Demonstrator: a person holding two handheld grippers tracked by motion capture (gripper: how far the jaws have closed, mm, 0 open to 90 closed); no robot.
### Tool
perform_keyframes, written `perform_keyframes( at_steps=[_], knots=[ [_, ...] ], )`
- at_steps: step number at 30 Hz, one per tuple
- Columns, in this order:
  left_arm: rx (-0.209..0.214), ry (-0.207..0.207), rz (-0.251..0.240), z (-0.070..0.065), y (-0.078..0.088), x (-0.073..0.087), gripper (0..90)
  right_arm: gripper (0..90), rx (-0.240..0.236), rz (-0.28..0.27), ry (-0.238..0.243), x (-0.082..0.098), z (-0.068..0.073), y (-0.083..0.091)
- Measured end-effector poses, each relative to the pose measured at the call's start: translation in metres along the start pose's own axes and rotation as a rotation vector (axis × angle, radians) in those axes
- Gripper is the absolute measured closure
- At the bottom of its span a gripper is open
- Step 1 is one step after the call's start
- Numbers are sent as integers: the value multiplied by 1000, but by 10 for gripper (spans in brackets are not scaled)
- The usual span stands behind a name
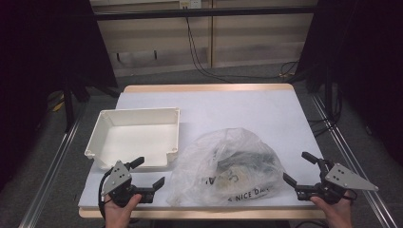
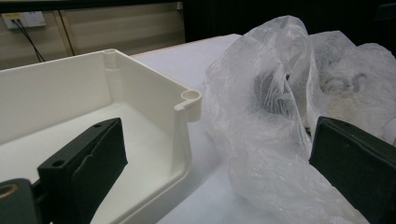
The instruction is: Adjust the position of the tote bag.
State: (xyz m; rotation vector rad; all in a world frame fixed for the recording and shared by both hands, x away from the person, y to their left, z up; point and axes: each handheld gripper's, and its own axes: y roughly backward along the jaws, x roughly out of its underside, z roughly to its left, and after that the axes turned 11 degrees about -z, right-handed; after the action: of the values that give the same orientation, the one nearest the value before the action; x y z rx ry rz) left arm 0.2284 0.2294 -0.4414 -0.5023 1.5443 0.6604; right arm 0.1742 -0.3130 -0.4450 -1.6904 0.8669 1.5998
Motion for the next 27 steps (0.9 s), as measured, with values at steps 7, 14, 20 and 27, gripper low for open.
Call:
perform_keyframes(
  at_steps=[7, 14, 20, 27],
  knots=[
    [4, -12, 21, 1, -4, 1, 34, 100, -17, 16, 1, 1, -1, -1],
    [0, 7, 39, 2, -7, 1, 45, 186, -57, 46, -39, 2, 1, -5],
    [21, 41, 64, 2, -9, 3, 99, 277, -74, 49, -49, -1, 3, -6],
    [22, 20, 72, -3, -6, 1, 111, 367, -105, 72, -72, -7, 11, -8]
  ],
)
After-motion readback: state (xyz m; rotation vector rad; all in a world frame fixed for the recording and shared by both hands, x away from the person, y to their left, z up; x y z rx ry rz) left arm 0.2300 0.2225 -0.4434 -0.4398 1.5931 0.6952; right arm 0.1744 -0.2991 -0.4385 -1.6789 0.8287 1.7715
